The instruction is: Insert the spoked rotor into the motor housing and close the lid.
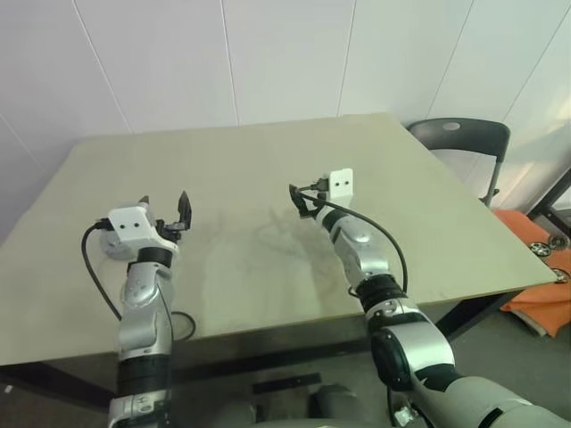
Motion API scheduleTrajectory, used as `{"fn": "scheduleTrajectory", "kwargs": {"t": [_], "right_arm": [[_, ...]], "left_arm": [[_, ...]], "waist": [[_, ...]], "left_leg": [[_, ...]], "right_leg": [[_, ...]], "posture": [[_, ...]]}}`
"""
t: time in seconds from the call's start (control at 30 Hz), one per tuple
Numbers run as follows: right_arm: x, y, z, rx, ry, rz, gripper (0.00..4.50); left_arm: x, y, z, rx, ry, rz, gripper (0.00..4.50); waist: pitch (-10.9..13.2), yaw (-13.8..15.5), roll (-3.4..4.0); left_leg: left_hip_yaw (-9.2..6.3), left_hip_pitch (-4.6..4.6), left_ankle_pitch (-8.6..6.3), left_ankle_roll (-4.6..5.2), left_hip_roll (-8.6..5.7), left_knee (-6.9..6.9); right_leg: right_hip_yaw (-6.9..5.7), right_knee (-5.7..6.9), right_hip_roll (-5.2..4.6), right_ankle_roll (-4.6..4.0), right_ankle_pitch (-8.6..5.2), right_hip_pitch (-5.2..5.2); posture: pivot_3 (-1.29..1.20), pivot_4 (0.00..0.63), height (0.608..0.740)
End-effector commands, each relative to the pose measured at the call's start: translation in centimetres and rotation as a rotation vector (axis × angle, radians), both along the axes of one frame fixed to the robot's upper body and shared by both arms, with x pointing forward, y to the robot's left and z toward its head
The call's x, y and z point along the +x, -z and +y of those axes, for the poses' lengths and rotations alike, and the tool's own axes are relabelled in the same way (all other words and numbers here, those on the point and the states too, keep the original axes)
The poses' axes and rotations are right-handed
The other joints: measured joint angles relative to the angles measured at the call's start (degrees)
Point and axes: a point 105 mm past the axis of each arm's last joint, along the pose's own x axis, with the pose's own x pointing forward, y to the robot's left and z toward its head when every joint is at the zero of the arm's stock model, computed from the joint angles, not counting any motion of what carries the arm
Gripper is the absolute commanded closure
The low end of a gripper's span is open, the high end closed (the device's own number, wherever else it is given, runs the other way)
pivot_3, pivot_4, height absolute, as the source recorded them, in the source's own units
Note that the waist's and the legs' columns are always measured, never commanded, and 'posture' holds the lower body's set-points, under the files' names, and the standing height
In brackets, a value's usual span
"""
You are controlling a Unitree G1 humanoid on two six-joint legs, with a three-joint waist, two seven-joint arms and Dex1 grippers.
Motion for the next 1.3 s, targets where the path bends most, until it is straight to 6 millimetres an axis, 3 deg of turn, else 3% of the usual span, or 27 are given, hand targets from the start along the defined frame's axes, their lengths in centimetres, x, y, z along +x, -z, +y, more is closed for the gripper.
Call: {"fn": "scheduleTrajectory", "kwargs": {"t": [0.03, 0.43, 1.3], "right_arm": [[0.3, -2.3, 0.9, 0.019, -0.025, -0.064, 0.06], [0.2, -2.1, 1.9, 0.043, -0.033, -0.055, 0.06], [0.4, -2.7, 1.8, 0.022, -0.06, -0.067, 0.06]], "left_arm": [[-0.7, -1.6, 0.6, 0.01, -0.011, -0.057, 0.32], [-0.1, -2.4, 0.0, 0.044, 0.029, -0.054, 0.32], [0.2, -2.5, -1.3, 0.006, 0.06, -0.077, 0.32]], "waist": [[0.0, 0.05, 0.0], [0.01, 0.07, 0.01], [0.01, 0.07, 0.02]], "left_leg": [[0.0, 0.0, 0.0, 0.0, 0.0, 0.0], [-0.01, 0.05, 0.0, 0.0, 0.0, 0.01], [-0.03, 0.01, -0.01, 0.01, 0.01, -0.02]], "right_leg": [[-0.01, 0.0, 0.0, 0.0, 0.0, 0.0], [-0.04, -0.05, 0.05, 0.0, 0.0, 0.09], [-0.05, -0.24, 0.02, 0.0, 0.0, 0.14]], "posture": [[0.0, 0.0, 0.74], [0.0, 0.0, 0.74], [0.0, 0.0, 0.74]]}}
